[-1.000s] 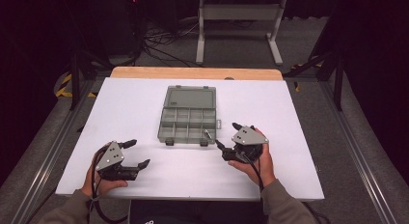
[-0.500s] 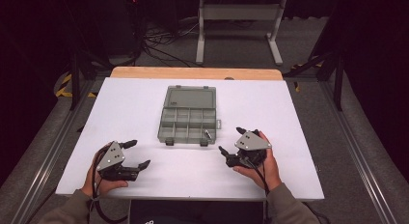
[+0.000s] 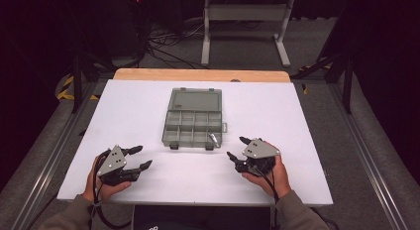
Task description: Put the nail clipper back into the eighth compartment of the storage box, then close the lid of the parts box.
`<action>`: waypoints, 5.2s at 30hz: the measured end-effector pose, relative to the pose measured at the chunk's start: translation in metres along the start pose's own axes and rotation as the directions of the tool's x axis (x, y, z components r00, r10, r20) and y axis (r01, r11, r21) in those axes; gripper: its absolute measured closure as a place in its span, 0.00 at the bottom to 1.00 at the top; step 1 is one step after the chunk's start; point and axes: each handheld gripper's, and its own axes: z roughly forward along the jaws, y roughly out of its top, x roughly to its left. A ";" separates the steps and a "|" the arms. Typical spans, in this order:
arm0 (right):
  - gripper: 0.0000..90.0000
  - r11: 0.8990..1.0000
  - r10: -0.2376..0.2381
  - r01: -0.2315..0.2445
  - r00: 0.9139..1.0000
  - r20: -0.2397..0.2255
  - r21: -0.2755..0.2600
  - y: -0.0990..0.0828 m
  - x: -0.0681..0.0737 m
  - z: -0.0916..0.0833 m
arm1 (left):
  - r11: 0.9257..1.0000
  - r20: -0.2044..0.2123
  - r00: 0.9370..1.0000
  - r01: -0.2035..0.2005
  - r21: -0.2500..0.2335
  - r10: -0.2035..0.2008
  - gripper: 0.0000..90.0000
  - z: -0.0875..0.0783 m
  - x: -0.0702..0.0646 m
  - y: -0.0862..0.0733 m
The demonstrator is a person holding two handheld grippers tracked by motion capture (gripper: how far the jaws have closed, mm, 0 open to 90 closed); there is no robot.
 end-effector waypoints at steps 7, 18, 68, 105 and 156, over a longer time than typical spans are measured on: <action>0.66 1.000 -0.007 0.007 0.999 -0.032 0.004 -0.002 0.002 0.003 | 1.000 0.014 1.000 0.003 -0.006 -0.003 0.72 -0.001 0.001 0.000; 1.00 1.000 -0.007 0.007 0.996 -0.084 0.000 -0.005 0.004 0.005 | 1.000 0.062 0.998 0.023 -0.015 -0.023 1.00 -0.002 0.005 -0.001; 1.00 0.993 0.071 -0.073 0.997 0.025 0.092 -0.006 -0.041 0.027 | 0.999 -0.020 0.999 0.027 0.045 -0.026 1.00 0.039 0.067 0.017; 1.00 0.973 0.111 -0.122 0.992 0.066 0.194 0.053 -0.107 0.096 | 0.986 -0.050 0.995 0.088 0.139 -0.081 1.00 0.110 0.137 0.058; 1.00 0.888 0.007 0.021 0.998 -0.059 0.459 0.051 -0.128 0.203 | 0.937 -0.053 0.988 0.154 0.313 -0.145 1.00 0.194 0.157 0.053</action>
